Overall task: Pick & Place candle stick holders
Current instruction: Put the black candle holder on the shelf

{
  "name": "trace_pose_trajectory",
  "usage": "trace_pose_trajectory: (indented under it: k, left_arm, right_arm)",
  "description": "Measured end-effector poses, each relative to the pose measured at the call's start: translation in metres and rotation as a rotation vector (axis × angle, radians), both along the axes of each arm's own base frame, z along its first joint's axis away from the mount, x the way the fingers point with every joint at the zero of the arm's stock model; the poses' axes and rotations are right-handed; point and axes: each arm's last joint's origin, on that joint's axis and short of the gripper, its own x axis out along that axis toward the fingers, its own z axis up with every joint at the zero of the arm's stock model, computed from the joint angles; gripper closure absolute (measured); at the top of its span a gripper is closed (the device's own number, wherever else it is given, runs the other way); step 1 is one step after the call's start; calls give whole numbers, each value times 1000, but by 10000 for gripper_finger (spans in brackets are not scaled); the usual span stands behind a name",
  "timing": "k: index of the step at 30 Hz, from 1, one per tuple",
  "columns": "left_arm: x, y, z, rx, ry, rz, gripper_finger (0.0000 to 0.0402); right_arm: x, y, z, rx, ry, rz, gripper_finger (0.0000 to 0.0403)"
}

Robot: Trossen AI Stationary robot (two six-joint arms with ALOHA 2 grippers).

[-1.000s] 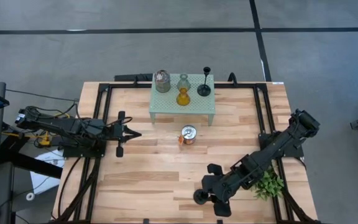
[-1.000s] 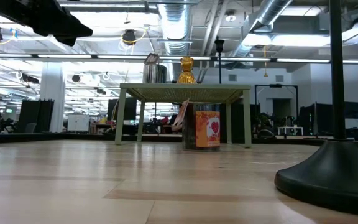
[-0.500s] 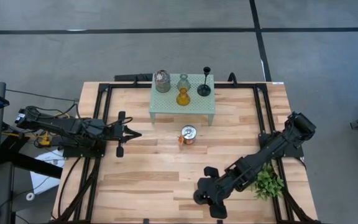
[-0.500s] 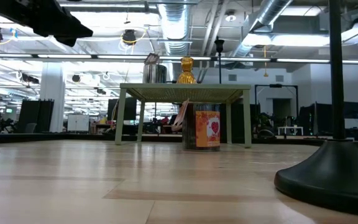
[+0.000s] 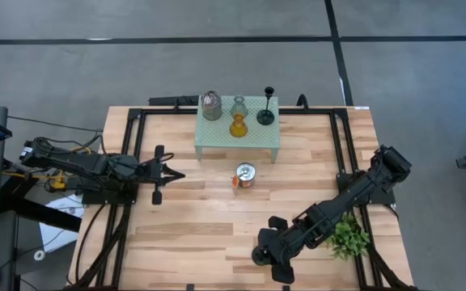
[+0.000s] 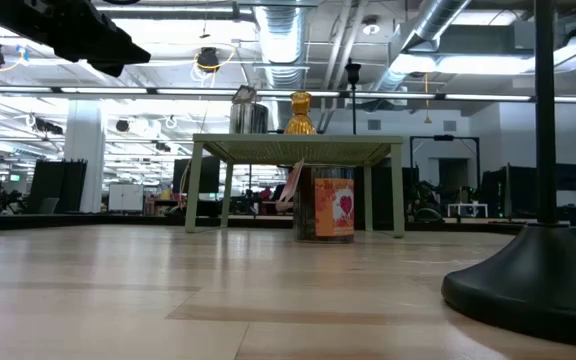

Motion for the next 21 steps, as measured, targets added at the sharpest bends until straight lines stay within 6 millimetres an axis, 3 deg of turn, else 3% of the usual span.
trace_pose_trajectory:
  k: [21]
  left_arm:
    - [3, 0, -2, 9, 23, 23, 394]
  right_arm:
    - [-1, -4, -2, 75, 103, -166, 257]
